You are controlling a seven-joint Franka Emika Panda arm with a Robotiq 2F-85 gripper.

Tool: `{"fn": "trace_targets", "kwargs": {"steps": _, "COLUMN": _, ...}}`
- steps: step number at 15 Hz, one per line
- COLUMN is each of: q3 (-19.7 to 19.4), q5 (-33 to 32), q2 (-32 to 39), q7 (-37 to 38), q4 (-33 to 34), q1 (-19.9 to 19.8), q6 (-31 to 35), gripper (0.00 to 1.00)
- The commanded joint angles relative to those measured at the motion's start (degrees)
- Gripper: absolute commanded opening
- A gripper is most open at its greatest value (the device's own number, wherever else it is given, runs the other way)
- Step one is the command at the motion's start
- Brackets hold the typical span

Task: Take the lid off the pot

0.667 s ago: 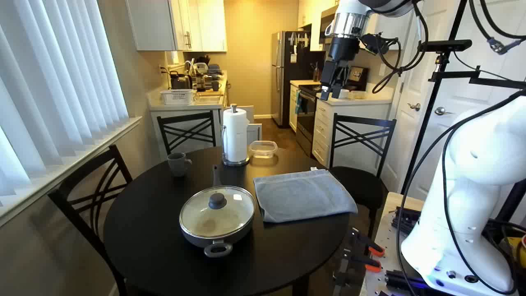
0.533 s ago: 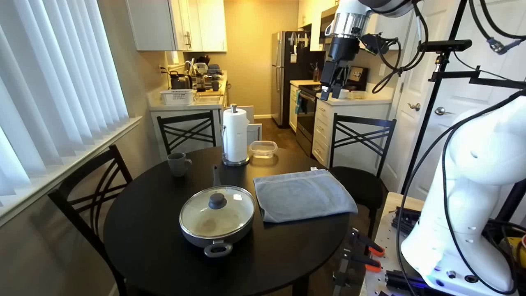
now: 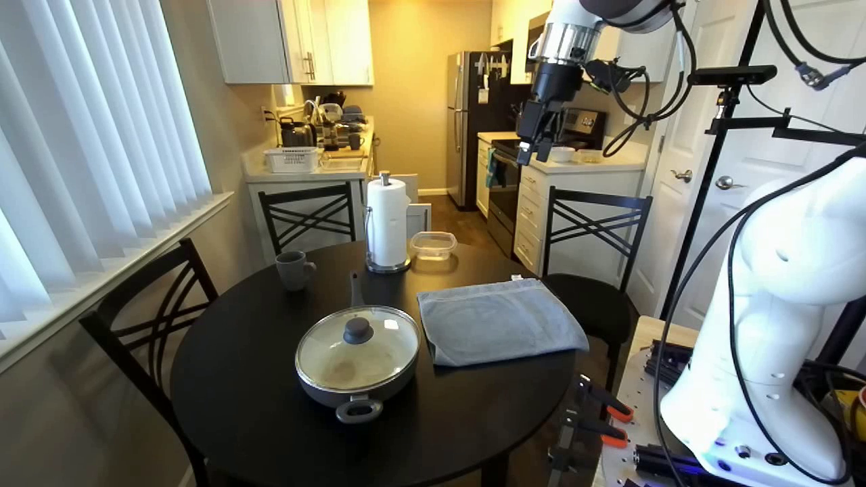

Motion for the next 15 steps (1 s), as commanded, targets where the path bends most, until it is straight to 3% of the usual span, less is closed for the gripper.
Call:
{"fn": "trace_targets", "kwargs": {"steps": 1, "q3": 1.19, "q5": 3.96, "q2": 12.72, "q7": -2.2, "q4": 3.9, "q1": 3.9, "q6": 10.72, "gripper": 1.0}}
{"fn": "trace_targets", "kwargs": {"steps": 4, "q3": 2.15, "q5": 3.06, "q2": 22.55, "q7": -1.44, "q4": 9.03, "q1": 8.64, "q6": 13.64, "gripper": 1.0}}
{"fn": "trace_targets", "kwargs": {"steps": 6, "q3": 4.19, "q5": -0.05, "q2": 30.0, "q7": -0.59, "q4": 14.91, "q1": 10.67, "q6": 10.86, "gripper": 1.0}}
{"fn": "trace_targets", "kwargs": {"steps": 7, "q3": 7.68, "q5": -0.48, "q2": 33.83, "q7": -0.52, "q4": 18.4, "q1": 8.99, "q6": 9.54, "gripper": 1.0}}
{"fn": "trace_targets", "kwargs": {"steps": 10, "q3": 11.67, "q5": -6.59, "q2": 42.03, "q7": 0.47, "q4": 27.0, "q1": 8.96, "q6": 4.65, "gripper": 1.0}}
{"fn": "trace_targets", "kwargs": {"steps": 15, "q3": 14.35, "q5": -15.07, "q2": 50.65, "q7": -2.33, "q4": 37.87, "q1": 9.5, "q6": -2.91, "gripper": 1.0}}
